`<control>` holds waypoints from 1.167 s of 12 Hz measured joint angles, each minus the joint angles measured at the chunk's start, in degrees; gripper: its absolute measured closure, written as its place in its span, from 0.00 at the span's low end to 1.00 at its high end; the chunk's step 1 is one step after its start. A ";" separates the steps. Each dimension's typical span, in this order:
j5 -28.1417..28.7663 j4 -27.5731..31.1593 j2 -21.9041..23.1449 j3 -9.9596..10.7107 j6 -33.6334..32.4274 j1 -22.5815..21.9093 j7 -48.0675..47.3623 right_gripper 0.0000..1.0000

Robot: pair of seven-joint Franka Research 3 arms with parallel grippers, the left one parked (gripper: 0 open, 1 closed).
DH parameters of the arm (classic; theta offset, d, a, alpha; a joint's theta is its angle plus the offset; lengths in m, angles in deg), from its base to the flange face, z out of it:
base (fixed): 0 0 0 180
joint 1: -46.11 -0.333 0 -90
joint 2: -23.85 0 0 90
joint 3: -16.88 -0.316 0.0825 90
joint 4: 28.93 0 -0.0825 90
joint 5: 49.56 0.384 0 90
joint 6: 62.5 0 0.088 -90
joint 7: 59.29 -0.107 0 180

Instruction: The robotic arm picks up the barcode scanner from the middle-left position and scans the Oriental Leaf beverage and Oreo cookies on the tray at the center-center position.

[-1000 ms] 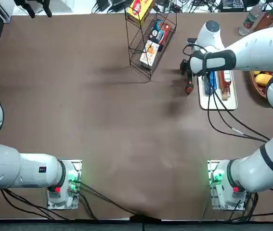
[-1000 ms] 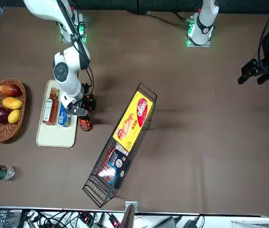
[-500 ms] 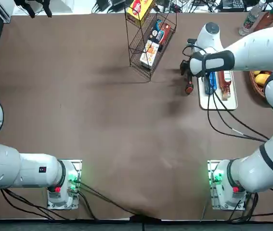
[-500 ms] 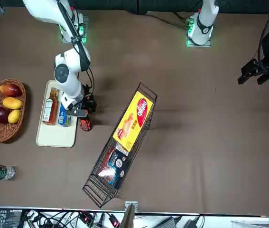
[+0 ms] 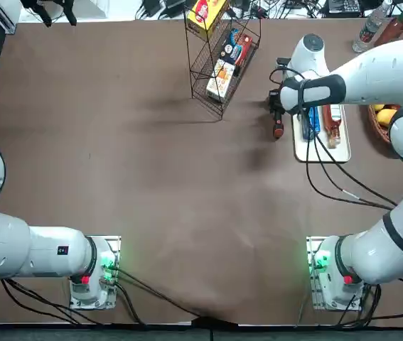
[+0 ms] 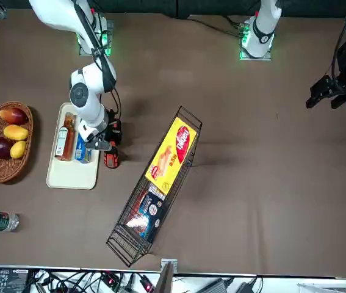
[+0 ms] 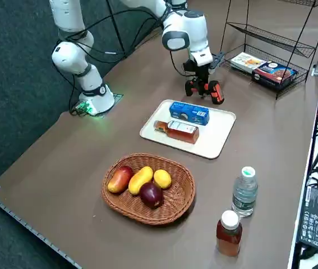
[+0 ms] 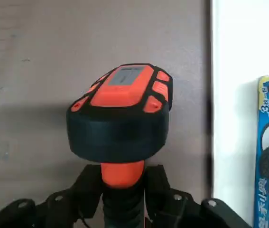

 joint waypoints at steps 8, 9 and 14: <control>-0.03 -0.18 0.45 0.06 0.29 0.12 0.00 0.56; -0.03 -0.26 1.00 0.08 0.23 0.36 0.00 0.56; -0.03 -1.60 6.13 0.38 -6.61 3.19 0.04 0.56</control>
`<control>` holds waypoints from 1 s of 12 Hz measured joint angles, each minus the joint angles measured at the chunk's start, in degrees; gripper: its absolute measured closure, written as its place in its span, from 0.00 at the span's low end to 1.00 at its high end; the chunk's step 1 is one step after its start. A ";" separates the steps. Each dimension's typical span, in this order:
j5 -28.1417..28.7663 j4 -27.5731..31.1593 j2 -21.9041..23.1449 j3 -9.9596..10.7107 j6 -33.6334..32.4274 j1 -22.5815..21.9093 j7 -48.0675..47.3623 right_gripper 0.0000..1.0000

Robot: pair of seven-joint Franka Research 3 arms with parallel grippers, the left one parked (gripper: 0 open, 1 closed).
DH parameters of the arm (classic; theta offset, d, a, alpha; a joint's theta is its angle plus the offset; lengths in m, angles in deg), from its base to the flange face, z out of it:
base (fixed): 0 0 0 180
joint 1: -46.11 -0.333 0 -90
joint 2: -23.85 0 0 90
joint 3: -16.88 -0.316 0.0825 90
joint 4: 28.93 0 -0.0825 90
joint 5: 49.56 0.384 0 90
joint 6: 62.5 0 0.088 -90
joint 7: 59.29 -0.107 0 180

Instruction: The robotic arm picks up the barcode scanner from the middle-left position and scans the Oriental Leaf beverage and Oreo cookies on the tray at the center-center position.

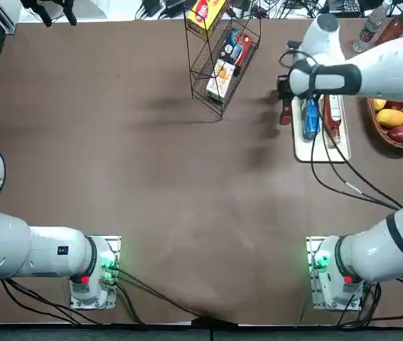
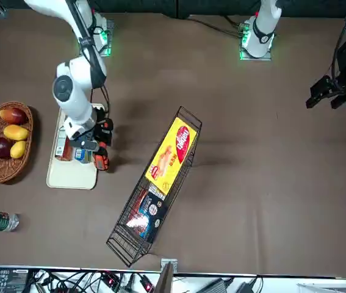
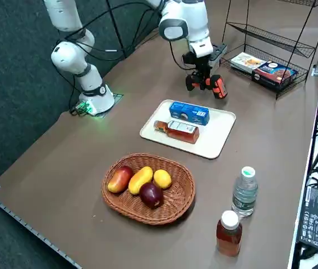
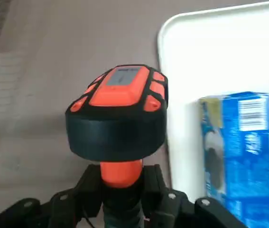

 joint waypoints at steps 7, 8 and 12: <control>-0.07 -5.13 3.25 0.20 -14.66 5.62 4.08 0.56; -0.07 -5.28 3.88 0.23 -17.17 7.93 8.20 0.56; -0.01 -5.28 4.27 0.32 -19.42 12.01 14.77 0.56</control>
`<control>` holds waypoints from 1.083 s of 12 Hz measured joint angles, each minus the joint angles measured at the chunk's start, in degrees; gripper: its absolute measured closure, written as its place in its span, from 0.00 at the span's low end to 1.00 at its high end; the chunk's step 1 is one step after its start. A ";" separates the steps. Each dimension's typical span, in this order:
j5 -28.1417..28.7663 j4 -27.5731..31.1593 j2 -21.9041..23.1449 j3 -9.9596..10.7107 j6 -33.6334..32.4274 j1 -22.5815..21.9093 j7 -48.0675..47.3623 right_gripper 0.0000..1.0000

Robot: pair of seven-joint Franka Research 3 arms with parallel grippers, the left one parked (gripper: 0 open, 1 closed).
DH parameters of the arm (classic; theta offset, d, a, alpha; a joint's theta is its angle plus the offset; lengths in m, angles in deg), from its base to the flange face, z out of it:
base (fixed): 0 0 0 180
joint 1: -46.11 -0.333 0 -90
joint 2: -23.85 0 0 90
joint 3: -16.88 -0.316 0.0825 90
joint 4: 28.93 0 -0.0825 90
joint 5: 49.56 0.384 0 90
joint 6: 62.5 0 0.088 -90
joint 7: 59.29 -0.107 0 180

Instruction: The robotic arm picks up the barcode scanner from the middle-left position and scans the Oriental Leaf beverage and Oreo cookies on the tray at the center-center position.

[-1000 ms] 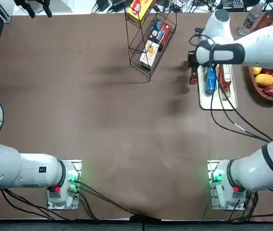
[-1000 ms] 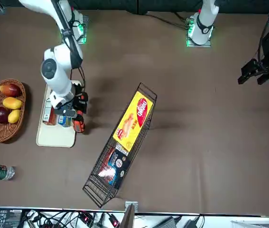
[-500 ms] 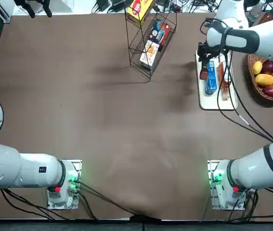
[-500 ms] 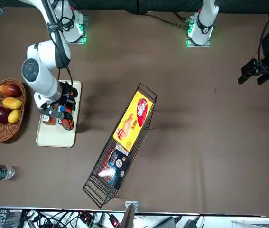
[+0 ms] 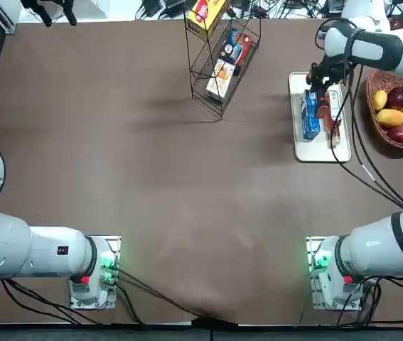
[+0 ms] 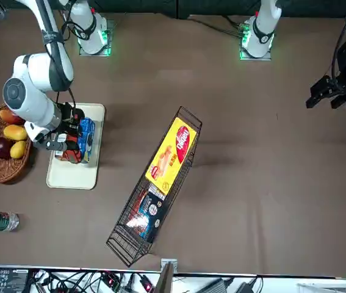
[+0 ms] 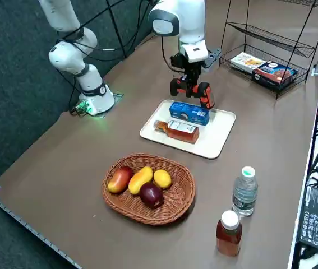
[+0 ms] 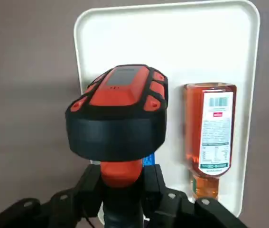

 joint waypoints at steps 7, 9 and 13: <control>4.41 0.01 -0.07 -0.01 -2.40 1.74 6.05 0.56; 5.32 0.01 -0.15 -0.01 -2.45 2.05 6.64 0.56; 5.70 -0.01 -0.08 -0.03 -3.28 2.56 8.37 0.56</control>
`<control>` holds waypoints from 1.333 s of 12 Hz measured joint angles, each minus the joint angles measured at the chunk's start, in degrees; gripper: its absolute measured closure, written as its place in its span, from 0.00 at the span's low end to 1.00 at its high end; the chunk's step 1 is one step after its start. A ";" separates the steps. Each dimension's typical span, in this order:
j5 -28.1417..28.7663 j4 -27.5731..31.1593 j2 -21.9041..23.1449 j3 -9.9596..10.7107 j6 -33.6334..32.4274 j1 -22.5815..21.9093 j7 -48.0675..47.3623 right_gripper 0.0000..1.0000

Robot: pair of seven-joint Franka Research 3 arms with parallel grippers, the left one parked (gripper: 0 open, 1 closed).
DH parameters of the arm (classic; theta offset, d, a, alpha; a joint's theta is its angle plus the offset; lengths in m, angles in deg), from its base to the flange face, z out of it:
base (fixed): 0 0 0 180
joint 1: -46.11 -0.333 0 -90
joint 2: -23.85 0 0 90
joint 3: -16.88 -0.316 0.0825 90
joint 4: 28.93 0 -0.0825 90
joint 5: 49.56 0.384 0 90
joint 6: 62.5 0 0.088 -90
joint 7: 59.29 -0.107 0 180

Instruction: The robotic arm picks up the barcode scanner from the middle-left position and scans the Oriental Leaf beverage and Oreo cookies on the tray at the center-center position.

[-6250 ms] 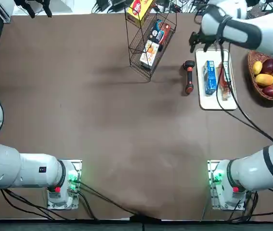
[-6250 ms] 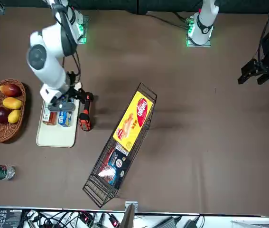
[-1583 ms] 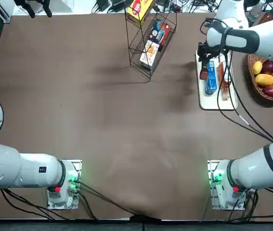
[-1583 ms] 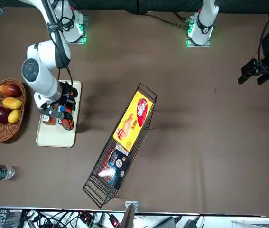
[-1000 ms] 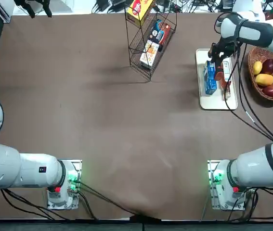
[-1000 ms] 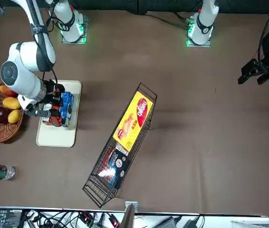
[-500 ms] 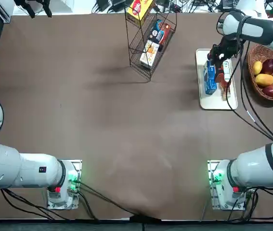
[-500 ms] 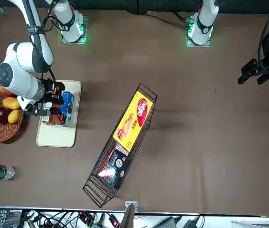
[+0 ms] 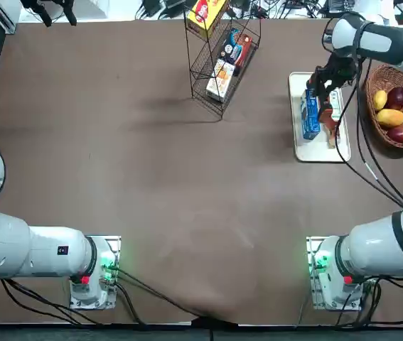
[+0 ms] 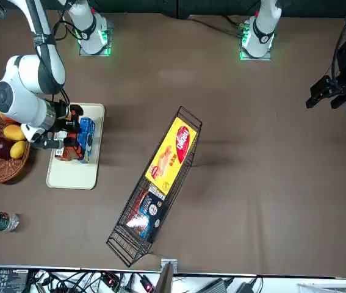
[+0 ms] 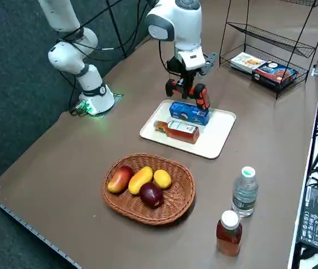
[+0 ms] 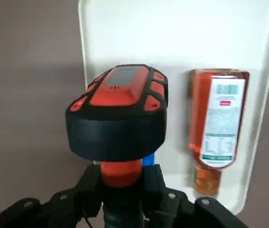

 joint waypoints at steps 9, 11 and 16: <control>0.10 -0.88 1.44 0.23 -5.78 13.58 19.90 0.56; 0.13 -0.88 0.98 0.22 -5.77 14.08 21.15 0.56; 1.19 -1.06 0.23 0.11 -5.62 14.08 21.74 0.56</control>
